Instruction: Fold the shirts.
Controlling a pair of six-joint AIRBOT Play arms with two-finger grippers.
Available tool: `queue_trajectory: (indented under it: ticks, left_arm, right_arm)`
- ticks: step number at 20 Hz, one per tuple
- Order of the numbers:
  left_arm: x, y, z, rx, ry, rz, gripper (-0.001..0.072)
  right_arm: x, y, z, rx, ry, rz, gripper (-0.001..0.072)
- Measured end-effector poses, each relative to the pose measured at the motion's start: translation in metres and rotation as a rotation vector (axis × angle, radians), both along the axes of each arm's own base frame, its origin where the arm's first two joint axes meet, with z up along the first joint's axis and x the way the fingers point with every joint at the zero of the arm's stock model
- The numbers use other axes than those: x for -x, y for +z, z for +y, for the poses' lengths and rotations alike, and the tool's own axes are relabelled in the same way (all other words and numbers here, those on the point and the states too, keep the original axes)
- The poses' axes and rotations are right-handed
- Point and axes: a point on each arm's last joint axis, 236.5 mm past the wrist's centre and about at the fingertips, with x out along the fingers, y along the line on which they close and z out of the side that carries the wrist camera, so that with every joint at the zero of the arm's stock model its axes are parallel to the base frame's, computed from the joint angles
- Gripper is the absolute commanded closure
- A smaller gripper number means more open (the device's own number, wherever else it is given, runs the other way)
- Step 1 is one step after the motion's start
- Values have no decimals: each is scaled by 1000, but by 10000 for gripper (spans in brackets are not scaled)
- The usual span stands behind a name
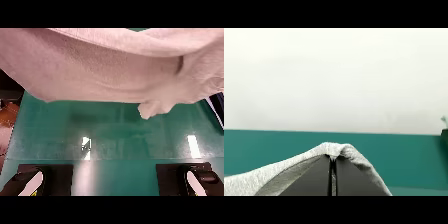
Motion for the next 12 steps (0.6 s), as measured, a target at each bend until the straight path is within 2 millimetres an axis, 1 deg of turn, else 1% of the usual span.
queue_trajectory:
  ticks: [2,4,5,7,8,9,10,12]
  left_arm:
    - [20,13,-14,9,-54,-41,685]
    - [40,23,-24,13,-89,-79,685]
    - [48,27,-27,12,-100,-95,685]
    - [58,29,-30,5,-106,-108,685]
    - [58,26,-30,-1,-104,-99,686]
    - [52,18,-26,-10,-88,-72,685]
    - [42,5,-18,-24,-59,-30,685]
    - [15,-32,1,-49,9,93,685]
  right_arm:
    - [16,12,-1,8,-11,-28,700]
    - [26,18,-10,10,-51,-24,701]
    - [27,19,-17,12,-83,-6,701]
    - [21,14,-33,16,-151,66,701]
    - [15,10,-41,16,-182,114,701]
    - [8,4,-49,11,-207,165,701]
    - [-2,-5,-55,4,-225,226,701]
    - [-27,-33,-67,-15,-243,386,701]
